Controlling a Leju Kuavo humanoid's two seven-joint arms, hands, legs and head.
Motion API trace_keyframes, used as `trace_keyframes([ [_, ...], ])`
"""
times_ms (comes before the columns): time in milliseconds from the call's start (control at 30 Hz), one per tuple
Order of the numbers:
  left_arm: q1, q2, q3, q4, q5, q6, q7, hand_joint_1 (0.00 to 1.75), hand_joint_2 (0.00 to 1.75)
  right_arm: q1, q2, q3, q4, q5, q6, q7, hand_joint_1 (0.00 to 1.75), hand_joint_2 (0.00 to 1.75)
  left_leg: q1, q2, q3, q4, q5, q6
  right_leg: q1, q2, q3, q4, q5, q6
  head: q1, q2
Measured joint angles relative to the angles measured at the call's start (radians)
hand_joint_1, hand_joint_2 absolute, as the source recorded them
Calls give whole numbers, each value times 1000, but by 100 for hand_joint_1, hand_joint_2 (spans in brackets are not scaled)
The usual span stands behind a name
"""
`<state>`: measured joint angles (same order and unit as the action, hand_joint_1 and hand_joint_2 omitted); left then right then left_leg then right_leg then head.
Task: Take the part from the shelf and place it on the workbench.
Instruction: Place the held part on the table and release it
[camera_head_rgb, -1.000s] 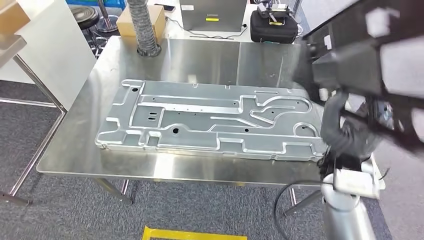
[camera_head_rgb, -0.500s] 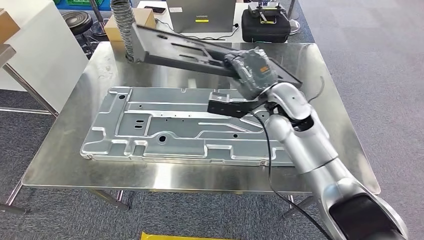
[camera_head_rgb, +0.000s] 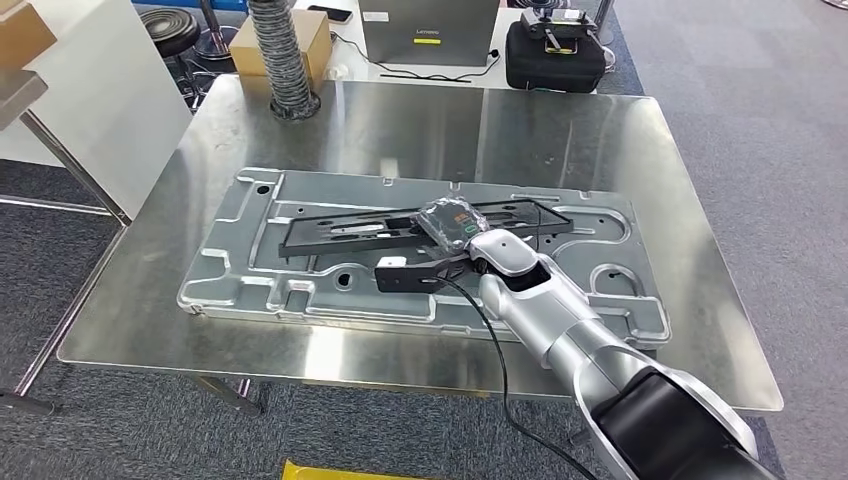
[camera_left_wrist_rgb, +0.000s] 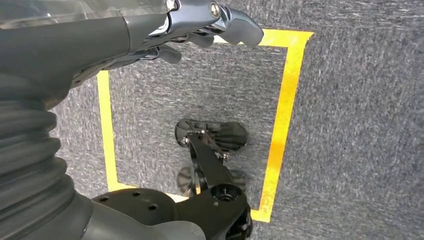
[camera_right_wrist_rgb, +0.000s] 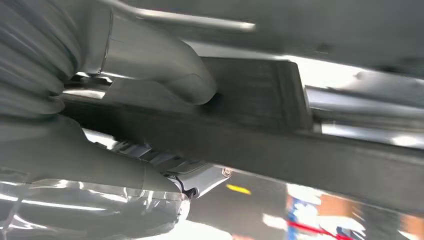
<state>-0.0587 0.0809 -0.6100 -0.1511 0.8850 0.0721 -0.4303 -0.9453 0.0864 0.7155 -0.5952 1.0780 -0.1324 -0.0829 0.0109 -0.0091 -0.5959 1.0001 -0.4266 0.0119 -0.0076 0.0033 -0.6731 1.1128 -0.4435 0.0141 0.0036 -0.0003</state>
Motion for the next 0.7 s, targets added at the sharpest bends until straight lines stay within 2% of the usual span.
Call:
trace_keyframes([
  [33, 0, 0, -2, 0, 1, -1, -2, 0, 175, -6, 2, 2, 17, 3, 9, 12, 175, 175, -2, -1, 1, 1, -3, -4, 2, -2, 27, -59, 22, -5, 0, 0],
  [67, 1, 0, -4, 0, 2, -3, -4, 0, 175, -12, 4, 3, 34, 7, 21, 24, 175, 175, -3, 0, 1, 2, -5, -8, 6, -2, 44, -95, 31, -9, -1, 0],
  [167, 2, 0, -11, 0, 6, -11, -9, 0, 175, -27, 8, 4, 74, 26, 75, 62, 175, 175, -2, 3, 4, 2, -10, -23, 7, -1, 51, -112, 32, -20, -1, 0],
  [233, 2, 2, -14, 0, 9, -20, -15, 0, 175, -43, 11, 6, 96, 39, 117, 95, 87, 87, -1, 3, -8, 38, -37, -32, 2, -2, 62, -124, 35, -29, -3, 0],
  [300, 2, 3, -15, 0, 13, -27, -19, 0, 175, -60, 15, 7, 120, 49, 158, 128, 0, 0, 1, 4, -59, 151, -96, -39, 1, -5, 69, -130, 36, -35, -7, 0],
  [367, 2, 4, -15, 0, 15, -31, -21, 0, 175, -66, 16, 8, 136, 54, 184, 149, 0, 0, 2, 4, -109, 255, -141, -44, 2, -6, 70, -129, 35, -37, -8, 0],
  [400, 3, 4, -15, 0, 15, -31, -22, 0, 175, -66, 16, 8, 139, 55, 190, 153, 0, 0, 2, 4, -120, 277, -149, -45, 2, -7, 70, -129, 35, -37, -8, 0],
  [533, 5, 4, -16, 0, 16, -33, -22, 0, 175, -65, 16, 8, 148, 55, 200, 164, 0, 0, 3, 4, -131, 299, -149, -46, 2, -6, 69, -127, 35, -37, -8, 0],
  [600, 6, 7, -16, 0, 19, -38, -33, 0, 87, -68, 16, -3, 158, 27, 207, 159, 0, 0, 9, 3, -64, 165, -84, -47, 2, 0, 66, -114, 29, -27, -8, 0],
  [667, 5, 11, -16, 0, 24, -42, -45, 0, 0, -70, 16, -29, 160, -34, 199, 114, 0, 0, 12, 0, 7, 20, -22, -38, 3, 6, 62, -102, 25, -12, -7, 0],
  [700, 4, 11, -16, 0, 27, -42, -48, 0, 0, -68, 16, -47, 155, -78, 195, 73, 0, 0, 9, -1, 6, 20, -20, -29, 4, 8, 60, -102, 26, -7, -7, 0],
])
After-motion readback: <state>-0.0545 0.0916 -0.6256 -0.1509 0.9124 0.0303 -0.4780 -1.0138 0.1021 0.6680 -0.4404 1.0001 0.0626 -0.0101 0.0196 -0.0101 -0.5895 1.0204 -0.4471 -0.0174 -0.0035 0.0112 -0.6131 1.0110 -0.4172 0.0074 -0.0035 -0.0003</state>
